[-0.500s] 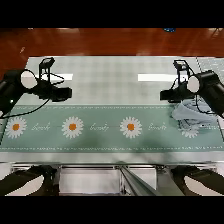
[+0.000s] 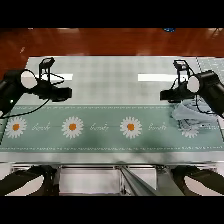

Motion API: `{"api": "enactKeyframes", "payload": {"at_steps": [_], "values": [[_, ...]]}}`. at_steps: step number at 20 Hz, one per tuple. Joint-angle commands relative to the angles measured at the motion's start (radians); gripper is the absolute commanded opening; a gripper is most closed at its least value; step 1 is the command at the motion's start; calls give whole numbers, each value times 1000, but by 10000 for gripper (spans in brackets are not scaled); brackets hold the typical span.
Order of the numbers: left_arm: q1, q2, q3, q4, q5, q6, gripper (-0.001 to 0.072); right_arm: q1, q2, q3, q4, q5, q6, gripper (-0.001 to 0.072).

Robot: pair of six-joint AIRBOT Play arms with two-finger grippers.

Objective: Fold the shirts.

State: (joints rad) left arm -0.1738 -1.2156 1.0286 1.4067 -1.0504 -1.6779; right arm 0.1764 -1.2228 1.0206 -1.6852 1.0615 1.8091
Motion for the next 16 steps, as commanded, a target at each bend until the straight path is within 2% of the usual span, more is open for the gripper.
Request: {"api": "enactKeyframes", "payload": {"at_steps": [1, 9, 13, 14, 15, 16], "values": [[1, 0, 0, 0, 0, 0, 19, 0, 1, 0, 0, 0, 0, 22], [1, -1, 0, 0, 4, 0, 19, 0, 1, 0, 0, -93, 11, 22], [1, -1, 0, 1, 40, 0, 25, 0, 0, 0, -23, -200, 11, 23], [1, -1, 0, 8, 68, 0, 146, 0, -3, 0, -27, -223, 11, 73], [1, -3, 0, 11, 90, 0, 474, -2, -4, 0, -29, -247, 12, 335], [2, -5, 1, 18, 100, 2, 510, -6, -3, 7, -47, -261, 11, 417]]}}
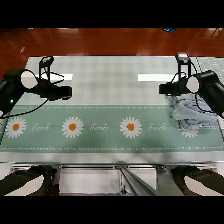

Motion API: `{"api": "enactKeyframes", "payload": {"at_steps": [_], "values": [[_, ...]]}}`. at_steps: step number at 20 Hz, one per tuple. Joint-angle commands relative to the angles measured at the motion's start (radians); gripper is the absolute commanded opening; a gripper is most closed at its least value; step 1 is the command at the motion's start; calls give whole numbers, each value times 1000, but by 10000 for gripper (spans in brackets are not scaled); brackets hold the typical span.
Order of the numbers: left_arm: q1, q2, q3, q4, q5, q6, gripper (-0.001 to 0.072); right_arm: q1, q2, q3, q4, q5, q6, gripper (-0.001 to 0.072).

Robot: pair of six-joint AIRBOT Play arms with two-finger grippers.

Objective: Fold the shirts.

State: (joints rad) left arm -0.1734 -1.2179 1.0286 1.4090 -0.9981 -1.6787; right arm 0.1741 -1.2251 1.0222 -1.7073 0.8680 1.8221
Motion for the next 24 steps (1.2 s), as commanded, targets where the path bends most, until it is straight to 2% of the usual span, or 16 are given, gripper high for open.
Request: {"api": "enactKeyframes", "payload": {"at_steps": [1, 3, 5, 9, 11, 16, 19, 20, 21, 22, 23, 24], "values": [[7, -3, 7, 41, 39, 5, 510, -13, -1, 34, -56, -26, -12, 417], [34, 8, 24, 58, 8, 9, 510, -65, 11, 113, -208, 128, -9, 416], [76, 48, 23, 59, 13, 7, 510, -201, 71, 125, -271, 177, -9, 414], [70, 135, -95, -21, 70, 8, 510, -556, 164, -68, -60, 143, -37, 408], [18, 149, -169, -67, 135, 8, 509, -652, 158, -185, 56, 86, -70, 409], [-89, 137, -196, -67, 303, 8, 509, -682, 23, -236, 263, -37, -132, 408], [-92, 137, -196, -66, 329, 8, 509, -645, -79, -236, 345, -42, -142, 399], [-86, 137, -196, -63, 327, 8, 509, -634, -96, -236, 362, -39, -152, 367], [-76, 137, -195, -60, 324, 9, 509, -625, -100, -234, 375, -32, -170, 260], [-61, 138, -194, -55, 312, 10, 509, -625, -94, -220, 394, -8, -217, 84], [-35, 140, -185, -55, 271, 43, 509, -626, -83, -187, 445, 33, -317, 23], [-2, 142, -166, -55, 202, 90, 509, -626, -64, -138, 470, 76, -369, 23]]}}
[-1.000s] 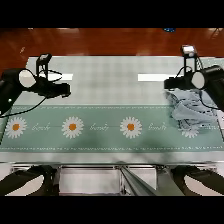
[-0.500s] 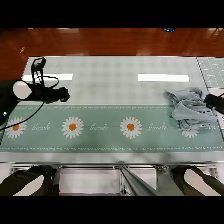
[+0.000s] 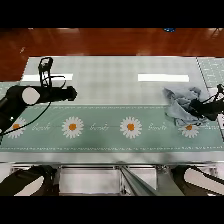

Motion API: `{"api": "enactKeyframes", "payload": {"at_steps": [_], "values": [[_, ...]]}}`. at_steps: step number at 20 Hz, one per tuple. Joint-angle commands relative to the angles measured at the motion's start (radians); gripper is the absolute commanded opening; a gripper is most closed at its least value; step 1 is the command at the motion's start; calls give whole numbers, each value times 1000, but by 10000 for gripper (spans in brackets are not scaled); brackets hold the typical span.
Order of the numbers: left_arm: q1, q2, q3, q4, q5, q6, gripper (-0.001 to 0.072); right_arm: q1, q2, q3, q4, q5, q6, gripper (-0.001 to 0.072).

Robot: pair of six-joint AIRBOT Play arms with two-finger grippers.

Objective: Fold the shirts.

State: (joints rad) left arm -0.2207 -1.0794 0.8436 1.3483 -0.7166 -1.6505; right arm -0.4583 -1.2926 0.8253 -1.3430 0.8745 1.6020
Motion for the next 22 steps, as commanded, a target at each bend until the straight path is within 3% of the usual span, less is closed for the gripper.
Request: {"api": "enactKeyframes", "payload": {"at_steps": [1, 3, 8, 15, 19, 22], "values": [[82, 5, 40, 5, -149, 76, 509, 7, 35, 126, 121, 106, -166, 23], [154, 24, 61, -17, -240, 76, 509, 7, 124, 262, 170, 120, -185, 22], [183, 121, 61, -144, -252, 76, 509, 7, 312, 611, 437, 75, -286, 22], [183, 189, 61, -169, -253, 75, 509, 7, 332, 1104, 689, 153, -328, 21], [183, 188, 61, -179, -253, 76, 509, 8, 331, 1168, 810, 280, -328, 21], [183, 188, 61, -179, -253, 75, 509, 106, 319, 1167, 765, 347, -319, 21]]}}
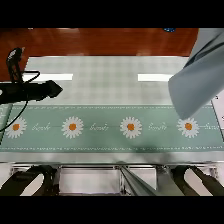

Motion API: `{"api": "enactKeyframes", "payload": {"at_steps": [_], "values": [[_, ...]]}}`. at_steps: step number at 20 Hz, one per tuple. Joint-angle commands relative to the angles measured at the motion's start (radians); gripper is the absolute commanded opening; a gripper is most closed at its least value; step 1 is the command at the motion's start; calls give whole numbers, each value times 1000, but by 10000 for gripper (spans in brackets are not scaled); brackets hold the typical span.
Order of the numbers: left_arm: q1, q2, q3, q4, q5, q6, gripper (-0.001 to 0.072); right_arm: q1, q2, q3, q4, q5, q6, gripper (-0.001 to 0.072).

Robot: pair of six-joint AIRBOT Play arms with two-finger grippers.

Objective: Fold the shirts.

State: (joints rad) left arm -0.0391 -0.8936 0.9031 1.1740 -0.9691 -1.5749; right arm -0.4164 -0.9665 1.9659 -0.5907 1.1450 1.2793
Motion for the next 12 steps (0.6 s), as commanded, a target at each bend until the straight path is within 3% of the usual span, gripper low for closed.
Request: {"api": "enactKeyframes", "payload": {"at_steps": [1, 5, 7, 12], "values": [[1, 2, 1, -5, 0, 0, 509, 143, -19, 26, -27, 82, 16, 21], [2, 2, 1, -4, 1, 1, 509, 589, -134, 26, -324, 123, 89, 21], [16, 3, 6, 13, 12, 74, 509, 792, -219, 26, -465, 129, 132, 22], [135, 11, 32, -16, 14, 79, 509, 1036, -496, 26, -520, 217, 157, 22]]}}
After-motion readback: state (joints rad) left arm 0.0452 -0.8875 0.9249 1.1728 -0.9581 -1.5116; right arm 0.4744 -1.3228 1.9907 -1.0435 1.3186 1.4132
